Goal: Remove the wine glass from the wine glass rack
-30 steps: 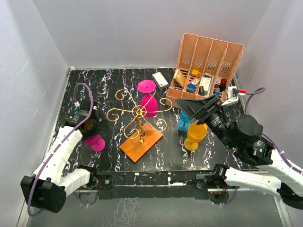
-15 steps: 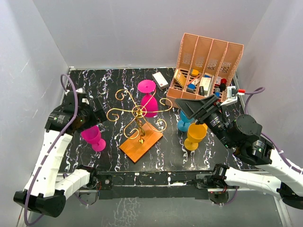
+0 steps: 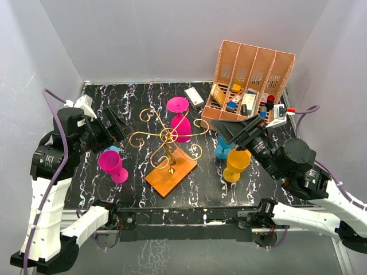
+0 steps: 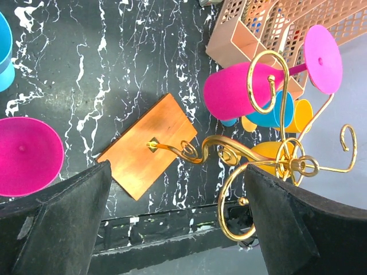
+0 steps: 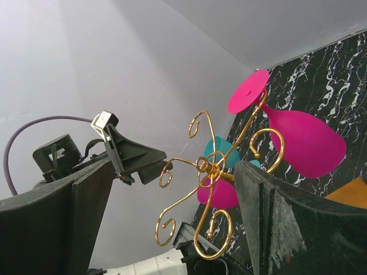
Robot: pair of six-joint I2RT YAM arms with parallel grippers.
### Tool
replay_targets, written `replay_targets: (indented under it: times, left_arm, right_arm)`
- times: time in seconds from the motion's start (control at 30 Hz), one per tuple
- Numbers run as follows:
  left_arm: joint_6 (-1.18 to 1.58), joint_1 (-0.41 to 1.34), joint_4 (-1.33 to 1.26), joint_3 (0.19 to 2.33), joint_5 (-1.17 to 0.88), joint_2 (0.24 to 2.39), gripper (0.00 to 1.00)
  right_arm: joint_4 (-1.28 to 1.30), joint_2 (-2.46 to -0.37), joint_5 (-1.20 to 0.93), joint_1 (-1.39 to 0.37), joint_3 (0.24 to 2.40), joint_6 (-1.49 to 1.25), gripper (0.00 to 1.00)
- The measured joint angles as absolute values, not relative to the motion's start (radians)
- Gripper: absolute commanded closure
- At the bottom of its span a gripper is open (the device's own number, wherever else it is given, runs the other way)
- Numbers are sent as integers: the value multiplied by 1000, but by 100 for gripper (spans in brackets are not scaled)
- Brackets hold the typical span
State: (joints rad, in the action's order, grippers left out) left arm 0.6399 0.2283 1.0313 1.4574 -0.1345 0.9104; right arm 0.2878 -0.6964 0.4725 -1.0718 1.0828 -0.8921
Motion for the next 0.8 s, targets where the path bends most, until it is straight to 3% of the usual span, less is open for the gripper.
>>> replay_targets:
  times: [0.57, 0.8]
  left_arm:
    - [642, 228, 1130, 1571, 27, 854, 3]
    - [597, 228, 1082, 1631, -20, 809, 3]
  right_arm:
    - [378, -805, 471, -1071, 1156, -865, 7]
    - [546, -1034, 508, -1072, 1451, -793, 5]
